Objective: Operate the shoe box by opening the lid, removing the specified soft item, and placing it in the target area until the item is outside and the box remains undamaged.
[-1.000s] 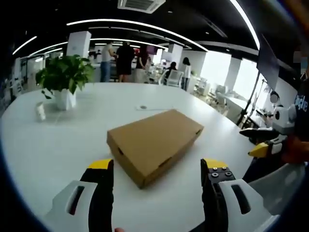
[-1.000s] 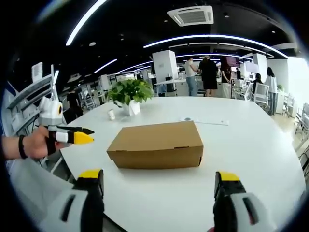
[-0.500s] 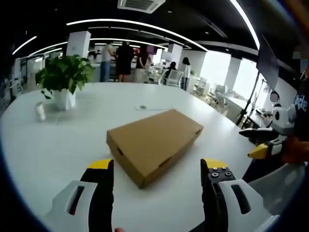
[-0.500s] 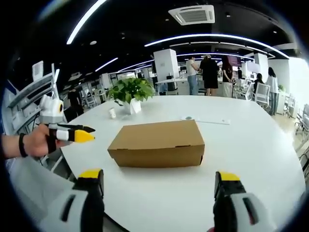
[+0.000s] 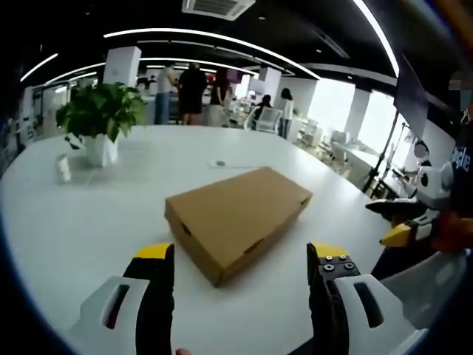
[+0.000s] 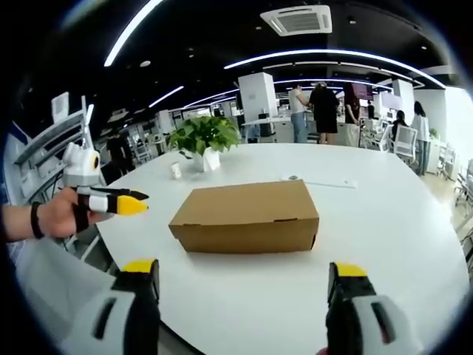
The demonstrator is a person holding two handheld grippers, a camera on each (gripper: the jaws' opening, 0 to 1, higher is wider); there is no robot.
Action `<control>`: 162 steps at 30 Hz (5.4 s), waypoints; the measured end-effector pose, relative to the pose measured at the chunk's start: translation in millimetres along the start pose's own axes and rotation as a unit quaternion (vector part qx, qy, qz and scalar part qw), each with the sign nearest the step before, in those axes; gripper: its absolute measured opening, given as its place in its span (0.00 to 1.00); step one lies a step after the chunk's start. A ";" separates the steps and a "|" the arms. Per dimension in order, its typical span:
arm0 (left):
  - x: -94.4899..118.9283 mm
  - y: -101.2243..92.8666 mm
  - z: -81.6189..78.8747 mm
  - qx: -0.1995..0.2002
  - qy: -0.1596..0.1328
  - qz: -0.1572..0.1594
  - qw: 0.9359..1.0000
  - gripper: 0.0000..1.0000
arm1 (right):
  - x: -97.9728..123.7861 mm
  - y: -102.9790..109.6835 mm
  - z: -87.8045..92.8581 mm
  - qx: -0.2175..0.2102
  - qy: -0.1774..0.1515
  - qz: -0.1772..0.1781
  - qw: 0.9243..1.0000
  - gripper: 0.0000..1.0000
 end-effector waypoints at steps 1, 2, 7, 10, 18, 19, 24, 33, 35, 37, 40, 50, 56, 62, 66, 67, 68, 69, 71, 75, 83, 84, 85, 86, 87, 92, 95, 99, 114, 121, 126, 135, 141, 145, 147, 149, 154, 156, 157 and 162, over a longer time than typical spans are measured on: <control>0.2 0.0 -0.5 0.000 -0.001 0.000 1.000 0.75 | -0.3 0.0 -0.2 0.000 -0.001 -0.001 1.000 0.95; 0.2 -0.1 -0.6 0.001 -0.001 0.000 1.000 0.75 | -0.3 -0.1 -0.6 0.000 -0.002 -0.001 1.000 0.95; -0.7 -1.5 1.1 -0.002 0.004 0.001 1.000 0.75 | 1.2 -1.1 -1.9 -0.004 -0.005 0.002 1.000 0.95; -2.2 -1.7 2.7 -0.004 0.008 0.002 1.000 0.75 | 1.5 -2.7 -2.9 -0.007 -0.008 0.003 1.000 0.95; -5.7 -0.6 7.5 -0.002 0.019 0.004 1.000 0.75 | -1.0 -1.2 -0.3 0.017 0.009 0.006 1.000 0.94; -5.8 -0.7 7.7 -0.002 0.020 0.003 1.000 0.75 | -1.5 -0.9 -0.5 0.018 0.010 0.005 1.000 0.94; -7.9 1.2 9.6 -0.001 0.025 0.002 1.000 0.75 | -3.2 -2.5 -0.2 0.009 0.010 0.000 1.000 0.94; -10.6 0.7 14.9 0.004 0.040 0.002 0.999 0.75 | -6.9 -16.7 0.3 -0.005 0.015 -0.004 1.000 0.93; -10.2 0.8 15.6 0.003 0.043 0.001 0.999 0.75 | -8.9 -21.4 0.7 -0.001 0.019 -0.006 1.000 0.93; -9.9 1.3 15.8 0.005 0.044 -0.001 0.999 0.75 | -11.2 -26.8 0.2 -0.001 0.019 -0.006 1.000 0.93; -11.3 3.5 15.9 0.017 0.044 -0.004 0.999 0.75 | -14.2 -31.8 -0.1 0.000 0.021 -0.007 1.000 0.93; -22.6 6.8 19.9 0.042 0.049 -0.001 0.998 0.75 | -29.8 -48.5 -3.9 -0.002 0.022 -0.010 1.000 0.93; -30.4 9.8 21.2 0.035 0.060 -0.001 0.998 0.75 | -39.5 -57.8 -5.4 0.004 0.027 -0.014 1.000 0.93; -39.9 10.1 19.8 0.030 0.065 0.002 0.997 0.75 | -52.1 -64.5 -6.2 0.008 0.032 -0.019 0.999 0.93; -46.6 10.6 20.5 0.026 0.065 0.007 0.998 0.75 | -60.9 -66.4 -5.8 0.015 0.032 -0.025 0.999 0.93; -48.5 11.2 21.5 0.025 0.067 0.007 0.997 0.75 | -63.0 -66.8 -5.2 0.015 0.033 -0.026 0.999 0.93; -49.0 11.4 21.7 0.024 0.067 0.007 0.997 0.75 | -65.8 -67.6 -4.5 0.017 0.034 -0.028 0.999 0.93; -50.5 12.2 22.6 0.024 0.068 0.007 0.997 0.75 | -67.6 -68.0 -4.2 0.017 0.035 -0.029 0.999 0.93; -52.0 13.3 23.7 0.025 0.069 0.007 0.997 0.75 | -72.1 -69.5 -3.5 0.018 0.036 -0.032 0.999 0.93; -55.6 16.1 26.3 0.025 0.072 0.007 0.997 0.75 | -80.2 -72.2 -2.9 0.019 0.040 -0.036 0.998 0.93; -62.0 20.4 27.5 0.027 0.075 0.006 0.997 0.75 | -99.2 -78.5 -8.9 0.019 0.040 -0.042 0.998 0.92; -62.7 20.9 27.3 0.027 0.075 0.006 0.997 0.75 | -100.8 -78.9 -9.5 0.019 0.040 -0.043 0.998 0.92; -63.8 21.5 26.9 0.028 0.074 0.007 0.997 0.75 | -102.8 -79.3 -10.1 0.019 0.040 -0.044 0.998 0.92; -64.5 21.8 26.7 0.028 0.074 0.007 0.997 0.75 | -104.4 -79.5 -10.6 0.018 0.040 -0.044 0.998 0.92; -65.6 22.1 26.5 0.027 0.074 0.007 0.997 0.75 | -106.6 -79.5 -11.4 0.018 0.039 -0.045 0.998 0.92; -69.5 23.1 28.1 0.028 0.076 0.008 0.997 0.75 | -117.4 -80.3 -11.4 0.017 0.041 -0.049 0.998 0.92; -71.7 22.6 29.3 0.029 0.078 0.009 0.997 0.74 | -122.0 -79.6 -11.2 0.017 0.043 -0.052 0.998 0.92; -73.6 20.8 30.2 0.023 0.079 0.011 0.997 0.73 | -130.5 -80.8 -10.8 0.020 0.047 -0.056 0.997 0.91; -81.8 22.7 30.9 0.020 0.084 0.011 0.996 0.72 | -150.4 -83.2 -12.6 0.013 0.048 -0.060 0.997 0.90; -87.6 20.7 31.9 0.018 0.084 0.015 0.996 0.70 | -155.7 -88.7 -13.4 0.013 0.052 -0.058 0.997 0.88; -90.3 21.9 34.3 0.002 0.095 0.013 0.995 0.69 | -159.3 -85.1 -12.6 0.026 0.057 -0.066 0.996 0.81; -91.2 21.9 36.9 -0.020 0.108 0.012 0.994 0.67 | -156.8 -81.3 -13.0 0.022 0.050 -0.065 0.996 0.80; -88.9 25.1 37.4 -0.017 0.107 0.009 0.994 0.64 | -154.4 -74.6 -13.9 0.020 0.048 -0.068 0.996 0.76; -85.5 31.4 36.8 -0.016 0.111 0.007 0.994 0.63 | -156.4 -67.4 -14.2 0.018 0.048 -0.067 0.996 0.76; -83.4 35.3 37.0 -0.018 0.113 0.005 0.993 0.63 | -158.4 -62.3 -14.9 0.018 0.048 -0.068 0.996 0.75; -80.9 39.4 37.1 -0.018 0.114 0.003 0.993 0.63 | -160.2 -58.3 -15.5 0.019 0.050 -0.070 0.996 0.75; -71.8 48.8 39.3 -0.016 0.115 0.000 0.993 0.63 | -166.7 -48.0 -16.2 0.022 0.054 -0.078 0.995 0.75; -67.4 53.2 40.5 -0.014 0.115 -0.002 0.993 0.63 | -168.1 -43.0 -16.2 0.023 0.056 -0.080 0.995 0.74; -65.2 56.0 41.2 -0.014 0.115 -0.003 0.993 0.63 | -168.7 -40.8 -16.1 0.024 0.057 -0.081 0.995 0.74; -53.4 65.6 43.8 -0.011 0.119 -0.007 0.993 0.63 | -174.5 -28.0 -15.3 0.027 0.061 -0.090 0.994 0.74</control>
Point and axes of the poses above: the point that each gripper's makers call its tool centre point, and the gripper's own axes: x roughly backward along the fingers, y roughly to its left, z roughly out of its underside, the point moved 5 cm from there along x, roughly backward along the fingers, and after that the axes turned 2 degrees about -y, right-handed, at the moved point
